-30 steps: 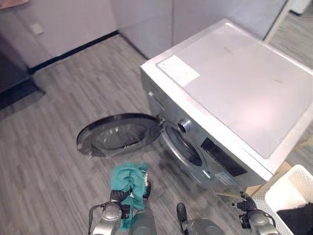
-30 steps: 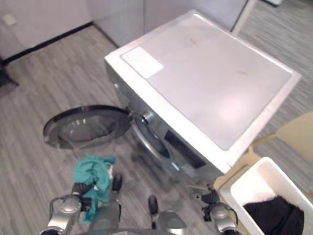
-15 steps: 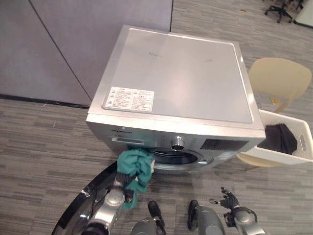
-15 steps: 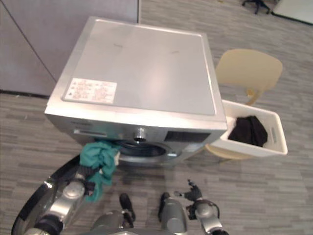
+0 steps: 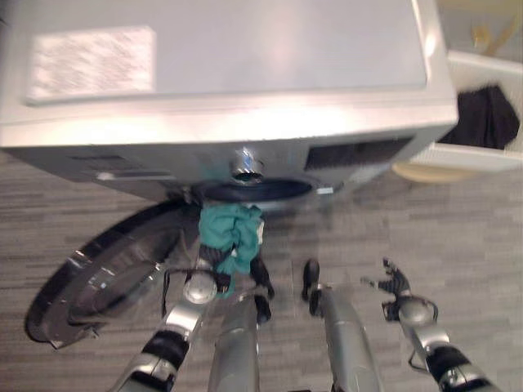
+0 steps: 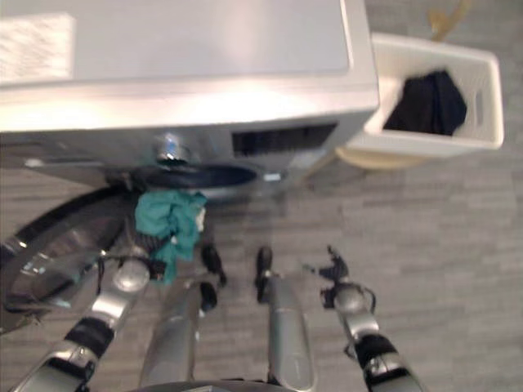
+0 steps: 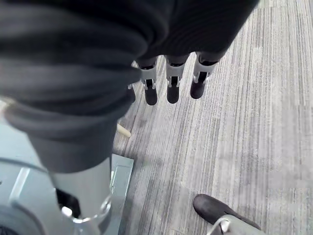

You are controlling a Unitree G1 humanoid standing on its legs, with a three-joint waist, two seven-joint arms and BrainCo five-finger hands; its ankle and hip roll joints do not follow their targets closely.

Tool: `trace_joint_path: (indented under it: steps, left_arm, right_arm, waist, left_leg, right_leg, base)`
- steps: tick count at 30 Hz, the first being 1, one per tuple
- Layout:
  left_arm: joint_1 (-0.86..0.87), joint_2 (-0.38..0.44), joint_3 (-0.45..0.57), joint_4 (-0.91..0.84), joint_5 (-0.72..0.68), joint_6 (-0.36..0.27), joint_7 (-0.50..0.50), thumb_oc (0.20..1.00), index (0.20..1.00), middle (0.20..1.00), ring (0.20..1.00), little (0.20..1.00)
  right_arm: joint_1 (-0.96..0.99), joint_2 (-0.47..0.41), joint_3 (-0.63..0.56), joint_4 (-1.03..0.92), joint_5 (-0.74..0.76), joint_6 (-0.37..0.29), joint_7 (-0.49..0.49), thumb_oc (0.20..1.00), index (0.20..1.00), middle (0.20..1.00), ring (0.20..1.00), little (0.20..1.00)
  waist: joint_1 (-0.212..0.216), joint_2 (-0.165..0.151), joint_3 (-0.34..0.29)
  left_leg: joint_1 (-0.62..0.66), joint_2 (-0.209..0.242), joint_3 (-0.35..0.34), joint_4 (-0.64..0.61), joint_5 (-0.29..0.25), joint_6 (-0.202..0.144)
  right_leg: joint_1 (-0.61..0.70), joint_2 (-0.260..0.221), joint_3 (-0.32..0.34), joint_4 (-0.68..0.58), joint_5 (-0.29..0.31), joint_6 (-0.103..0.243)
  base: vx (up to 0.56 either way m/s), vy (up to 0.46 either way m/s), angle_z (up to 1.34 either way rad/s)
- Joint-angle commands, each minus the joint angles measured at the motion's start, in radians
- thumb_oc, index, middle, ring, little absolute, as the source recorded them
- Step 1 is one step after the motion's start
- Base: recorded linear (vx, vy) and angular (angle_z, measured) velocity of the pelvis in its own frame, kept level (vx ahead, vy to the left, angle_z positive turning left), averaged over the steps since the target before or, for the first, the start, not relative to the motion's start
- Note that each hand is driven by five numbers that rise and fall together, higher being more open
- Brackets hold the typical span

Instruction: Grab the laundry basket,head to the washer,open it,put in the laundry and shut it.

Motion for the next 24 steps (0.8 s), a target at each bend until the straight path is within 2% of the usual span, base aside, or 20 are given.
trace_joint_path:
  steps: [1, 2, 3, 5, 7, 8, 9, 11, 12, 13, 14, 15, 19, 24]
  left_arm:
    - [-0.130, 0.034, -0.027, -0.072, 0.014, -0.070, 0.092, 0.200, 0.200, 0.200, 0.200, 0.200]
    - [-0.166, 0.041, -0.031, -0.060, 0.020, -0.069, 0.106, 0.200, 0.200, 0.200, 0.200, 0.200]
    - [-0.256, 0.075, -0.033, -0.025, 0.034, -0.062, 0.153, 0.200, 0.200, 0.200, 0.200, 0.200]
    - [-0.316, 0.093, -0.041, 0.003, 0.043, -0.059, 0.185, 0.200, 0.200, 0.200, 0.200, 0.200]
    - [-0.464, 0.150, -0.062, 0.081, 0.057, -0.049, 0.242, 0.200, 0.200, 0.200, 0.200, 0.200]
    - [-0.627, 0.215, -0.090, 0.179, 0.052, -0.041, 0.282, 0.200, 0.200, 0.200, 0.200, 0.200]
    - [-0.635, 0.215, -0.094, 0.186, 0.050, -0.044, 0.282, 0.200, 0.200, 0.200, 0.200, 0.200]
    - [-0.852, 0.342, -0.172, 0.285, 0.085, -0.036, 0.342, 0.200, 0.200, 0.200, 0.200, 0.200]
    - [-0.912, 0.376, -0.207, 0.313, 0.109, -0.030, 0.364, 0.200, 0.200, 0.200, 0.200, 0.200]
    - [-0.924, 0.375, -0.217, 0.321, 0.107, -0.033, 0.365, 0.338, 0.338, 0.338, 0.338, 0.338]
    - [-1.016, 0.421, -0.257, 0.359, 0.121, -0.017, 0.389, 0.959, 0.959, 0.959, 0.959, 0.959]
    - [-1.050, 0.436, -0.281, 0.389, 0.122, -0.009, 0.383, 1.000, 1.000, 1.000, 1.000, 1.000]
    - [-1.126, 0.452, -0.355, 0.457, 0.142, 0.006, 0.323, 1.000, 1.000, 1.000, 1.000, 1.000]
    - [-1.070, 0.431, -0.352, 0.447, 0.167, 0.004, 0.271, 1.000, 1.000, 1.000, 1.000, 1.000]
  right_arm:
    - [0.005, -0.052, -0.002, -0.103, 0.050, -0.056, -0.071, 1.000, 1.000, 1.000, 1.000, 1.000]
    - [-0.006, -0.051, -0.002, -0.114, 0.058, -0.063, -0.080, 1.000, 1.000, 1.000, 1.000, 1.000]
    - [-0.019, -0.046, -0.004, -0.149, 0.066, -0.080, -0.093, 1.000, 1.000, 1.000, 1.000, 1.000]
    - [-0.020, -0.042, -0.002, -0.166, 0.067, -0.091, -0.099, 1.000, 1.000, 1.000, 1.000, 1.000]
    - [-0.017, -0.040, 0.008, -0.201, 0.071, -0.110, -0.104, 1.000, 1.000, 1.000, 1.000, 1.000]
    - [-0.009, -0.045, 0.022, -0.224, 0.078, -0.130, -0.100, 1.000, 1.000, 1.000, 1.000, 1.000]
    - [-0.010, -0.044, 0.019, -0.224, 0.078, -0.130, -0.100, 1.000, 1.000, 1.000, 1.000, 1.000]
    - [-0.009, -0.069, 0.025, -0.263, 0.080, -0.167, -0.099, 1.000, 1.000, 1.000, 1.000, 1.000]
    - [-0.009, -0.074, 0.029, -0.269, 0.084, -0.181, -0.097, 1.000, 1.000, 1.000, 1.000, 1.000]
    - [-0.012, -0.070, 0.026, -0.268, 0.084, -0.182, -0.097, 1.000, 1.000, 1.000, 1.000, 1.000]
    - [-0.010, -0.088, 0.029, -0.296, 0.095, -0.200, -0.098, 1.000, 1.000, 1.000, 1.000, 1.000]
    - [-0.013, -0.098, 0.030, -0.297, 0.101, -0.203, -0.097, 1.000, 1.000, 1.000, 1.000, 1.000]
    - [-0.023, -0.126, 0.036, -0.288, 0.110, -0.198, -0.078, 1.000, 1.000, 1.000, 1.000, 1.000]
    - [-0.001, -0.134, 0.040, -0.284, 0.108, -0.194, -0.049, 1.000, 1.000, 1.000, 1.000, 1.000]
  waist:
    - [-0.021, 0.021, -0.050]
    - [-0.027, 0.024, -0.051]
    - [-0.040, 0.029, -0.049]
    - [-0.045, 0.034, -0.058]
    - [-0.062, 0.037, -0.055]
    - [-0.082, 0.039, -0.055]
    - [-0.080, 0.039, -0.055]
    - [-0.105, 0.050, -0.052]
    - [-0.112, 0.054, -0.048]
    - [-0.108, 0.051, -0.049]
    - [-0.118, 0.058, -0.046]
    - [-0.120, 0.060, -0.045]
    - [-0.119, 0.071, -0.044]
    - [-0.109, 0.073, -0.061]
  left_leg:
    - [-0.153, 0.117, -0.181, 0.169, -0.055, -0.067]
    - [-0.209, 0.134, -0.180, 0.219, -0.065, -0.065]
    - [-0.303, 0.159, -0.172, 0.305, -0.086, -0.054]
    - [-0.358, 0.171, -0.175, 0.360, -0.105, -0.047]
    - [-0.440, 0.193, -0.178, 0.446, -0.136, -0.036]
    - [-0.503, 0.208, -0.182, 0.509, -0.157, -0.025]
    - [-0.509, 0.209, -0.183, 0.513, -0.160, -0.025]
    - [-0.581, 0.226, -0.188, 0.585, -0.193, -0.006]
    - [-0.601, 0.230, -0.189, 0.604, -0.201, 0.000]
    - [-0.609, 0.232, -0.191, 0.610, -0.204, 0.000]
    - [-0.647, 0.240, -0.196, 0.644, -0.220, 0.013]
    - [-0.666, 0.239, -0.203, 0.662, -0.224, 0.017]
    - [-0.714, 0.240, -0.222, 0.706, -0.231, 0.028]
    - [-0.706, 0.233, -0.233, 0.708, -0.228, 0.024]
  right_leg:
    - [-0.083, -0.014, 0.040, -0.035, 0.043, 0.078]
    - [-0.134, -0.014, 0.052, 0.000, 0.038, 0.074]
    - [-0.238, -0.017, 0.071, 0.087, 0.024, 0.067]
    - [-0.293, -0.013, 0.080, 0.132, 0.011, 0.063]
    - [-0.377, -0.010, 0.099, 0.205, -0.006, 0.059]
    - [-0.444, -0.007, 0.109, 0.260, -0.018, 0.058]
    - [-0.450, -0.007, 0.109, 0.264, -0.019, 0.058]
    - [-0.529, 0.013, 0.119, 0.320, -0.030, 0.065]
    - [-0.551, 0.020, 0.121, 0.337, -0.032, 0.068]
    - [-0.558, 0.021, 0.121, 0.342, -0.034, 0.069]
    - [-0.594, 0.030, 0.123, 0.363, -0.038, 0.074]
    - [-0.609, 0.036, 0.124, 0.373, -0.041, 0.076]
    - [-0.647, 0.042, 0.114, 0.409, -0.047, 0.081]
    - [-0.644, 0.037, 0.103, 0.416, -0.054, 0.074]
  base:
    - [-0.10, 0.047, -0.11]
    - [-0.17, 0.095, -0.19]
    - [-0.12, 0.100, -0.33]
    - [-0.05, 0.056, -0.33]
    - [-0.02, 0.052, -0.29]
    - [0.00, 0.042, -0.25]
    - [0.01, 0.032, -0.26]
    - [0.03, 0.067, -0.22]
    - [0.03, 0.065, -0.23]
    - [0.04, 0.047, -0.32]
    - [0.04, 0.016, -0.32]
    - [0.04, 0.016, -0.26]
    - [0.01, -0.001, -0.04]
    - [0.01, -0.022, 0.03]
